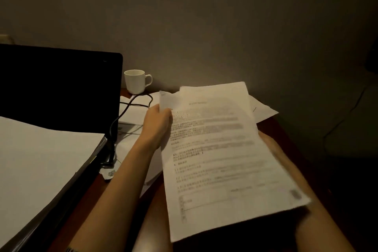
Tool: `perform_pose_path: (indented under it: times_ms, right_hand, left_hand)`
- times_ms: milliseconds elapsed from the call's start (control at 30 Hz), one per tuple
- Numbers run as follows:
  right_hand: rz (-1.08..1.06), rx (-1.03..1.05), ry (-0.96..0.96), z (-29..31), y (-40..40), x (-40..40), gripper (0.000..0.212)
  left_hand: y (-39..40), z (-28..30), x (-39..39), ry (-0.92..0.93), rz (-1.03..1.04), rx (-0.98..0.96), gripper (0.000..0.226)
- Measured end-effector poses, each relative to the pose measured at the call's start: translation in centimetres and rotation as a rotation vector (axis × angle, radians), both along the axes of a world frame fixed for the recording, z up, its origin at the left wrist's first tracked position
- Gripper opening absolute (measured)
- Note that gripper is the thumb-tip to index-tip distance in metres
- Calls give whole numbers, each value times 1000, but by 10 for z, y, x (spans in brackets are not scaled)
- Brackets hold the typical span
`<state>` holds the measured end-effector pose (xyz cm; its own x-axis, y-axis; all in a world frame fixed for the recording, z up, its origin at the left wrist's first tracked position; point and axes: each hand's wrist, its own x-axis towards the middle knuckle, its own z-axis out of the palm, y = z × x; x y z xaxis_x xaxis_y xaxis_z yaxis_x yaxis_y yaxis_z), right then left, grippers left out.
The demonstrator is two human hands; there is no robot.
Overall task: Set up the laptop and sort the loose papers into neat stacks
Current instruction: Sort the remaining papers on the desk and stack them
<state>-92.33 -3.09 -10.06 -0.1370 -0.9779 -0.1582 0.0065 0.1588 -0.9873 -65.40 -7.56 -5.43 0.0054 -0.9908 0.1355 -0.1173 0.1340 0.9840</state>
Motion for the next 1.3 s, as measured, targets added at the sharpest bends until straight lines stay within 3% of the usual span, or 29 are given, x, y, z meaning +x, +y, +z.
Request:
perform_pose_path:
  times_ms: [100, 233, 400, 500, 600, 667, 800, 867, 1000, 1167, 1300]
  right_hand:
    - [73, 45, -164, 14, 14, 9, 29]
    - [161, 77, -173, 17, 17, 13, 30]
    - [214, 143, -40, 17, 10, 19, 43]
    - [278, 125, 90, 22, 13, 26, 21]
    - [133, 58, 86, 23, 16, 22, 24]
    - [-71, 11, 86, 23, 14, 20, 29]
    - [-483, -54, 254, 18, 9, 19, 31]
    - [-583, -12, 295, 16, 9, 15, 31]
    - [-595, 114, 231, 15, 9, 9, 21]
    - [-602, 128, 177, 16, 11, 6, 27]
    - [-583, 121, 157, 18, 12, 7, 23]
  left_hand:
    - [-7, -12, 0, -61, 117, -46, 10]
    - [-15, -32, 0, -125, 292, -77, 18]
    - [-24, -45, -2, -103, 293, -24, 12]
    - [-26, -43, -5, -74, 300, -90, 23]
    - [-27, -45, -10, -59, 266, -97, 34]
    - [-27, -49, -10, -222, 240, -119, 35]
    - [-29, -57, -11, -857, 80, -197, 40]
    - [-30, -60, -16, -1028, 43, -223, 42]
    - [-33, -58, -21, -1112, 25, -224, 42]
    - [-38, -59, -21, -1226, -50, -197, 48]
    - [-45, -59, -18, -1173, -52, -221, 50]
